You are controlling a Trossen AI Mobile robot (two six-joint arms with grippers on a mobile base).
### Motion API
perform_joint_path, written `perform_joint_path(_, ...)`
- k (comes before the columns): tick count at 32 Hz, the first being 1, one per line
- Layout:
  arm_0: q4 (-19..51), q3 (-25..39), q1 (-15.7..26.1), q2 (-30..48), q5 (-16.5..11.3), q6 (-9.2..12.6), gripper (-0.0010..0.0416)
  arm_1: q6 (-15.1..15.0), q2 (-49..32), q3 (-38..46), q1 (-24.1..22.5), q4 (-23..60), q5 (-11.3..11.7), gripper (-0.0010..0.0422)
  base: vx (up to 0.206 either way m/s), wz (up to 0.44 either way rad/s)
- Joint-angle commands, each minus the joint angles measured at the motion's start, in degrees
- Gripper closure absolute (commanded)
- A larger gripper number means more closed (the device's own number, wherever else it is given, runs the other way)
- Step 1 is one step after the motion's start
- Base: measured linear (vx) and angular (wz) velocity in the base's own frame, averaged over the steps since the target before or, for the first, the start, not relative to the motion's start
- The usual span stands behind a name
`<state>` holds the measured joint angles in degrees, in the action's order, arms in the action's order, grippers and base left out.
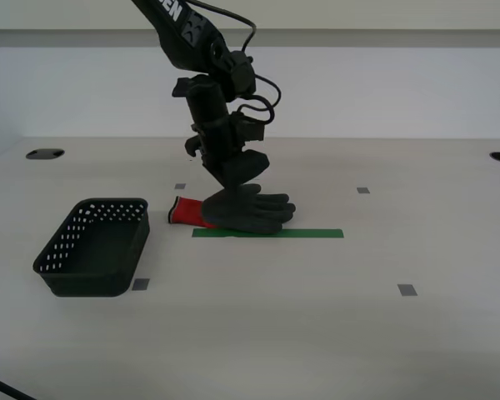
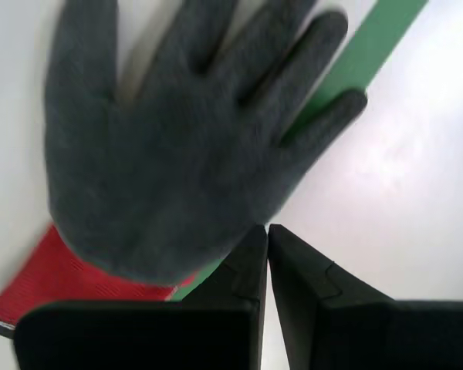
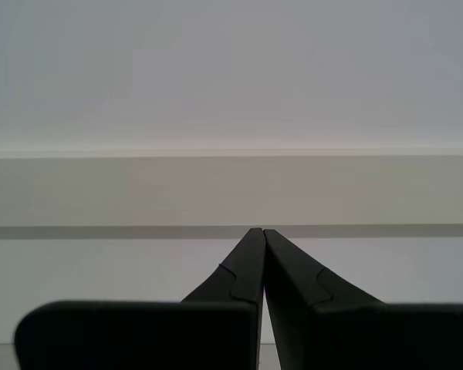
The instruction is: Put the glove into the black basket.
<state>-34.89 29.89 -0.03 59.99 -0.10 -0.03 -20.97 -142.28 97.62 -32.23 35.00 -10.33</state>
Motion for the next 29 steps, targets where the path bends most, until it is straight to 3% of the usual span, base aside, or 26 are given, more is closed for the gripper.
perform_joint_path(1,-0.11,0.07,0.02,0.00,0.11,0.00,0.0405,2.67,0.04,1.64,-0.04,-0.26,-0.13,0.0375,0.000,0.000)
perform_joint_path(7,-0.15,0.07,0.02,0.00,0.11,0.00,0.0405,7.04,0.04,2.34,-0.07,-1.75,0.24,0.0261,0.000,0.000)
perform_joint_path(8,-0.17,0.07,0.02,0.00,0.11,0.00,0.0405,9.44,0.04,2.34,-0.11,-2.62,0.94,0.0228,0.000,0.000)
perform_joint_path(10,-0.15,0.07,0.04,0.00,0.11,0.00,0.0405,11.72,0.04,2.34,-0.13,-3.43,0.98,0.0208,0.000,0.000)
perform_joint_path(12,-0.17,0.07,0.02,0.00,0.11,0.00,0.0405,16.37,0.04,2.34,-0.15,-4.26,1.77,0.0183,0.000,0.000)
perform_joint_path(15,-0.15,0.07,0.02,0.00,0.11,0.00,0.0405,19.06,0.04,2.34,-0.35,-4.50,4.70,0.0176,0.000,0.000)
perform_joint_path(18,-0.17,0.07,0.02,0.00,0.13,0.00,0.0405,19.39,0.04,2.34,-0.66,-5.86,5.73,0.0176,0.000,0.000)
perform_joint_path(19,-0.17,0.07,0.02,0.00,0.11,0.00,0.0405,21.22,0.04,2.34,-0.96,-6.21,7.13,0.0177,0.000,0.000)
perform_joint_path(24,0.39,0.07,0.07,0.00,0.11,0.00,0.0405,25.70,-4.42,4.37,-1.55,-4.31,7.28,0.0177,0.000,0.000)
perform_joint_path(29,0.87,0.07,0.09,0.00,0.11,0.00,0.0405,25.86,-10.34,8.85,-1.90,-1.86,7.37,0.0177,0.000,0.000)
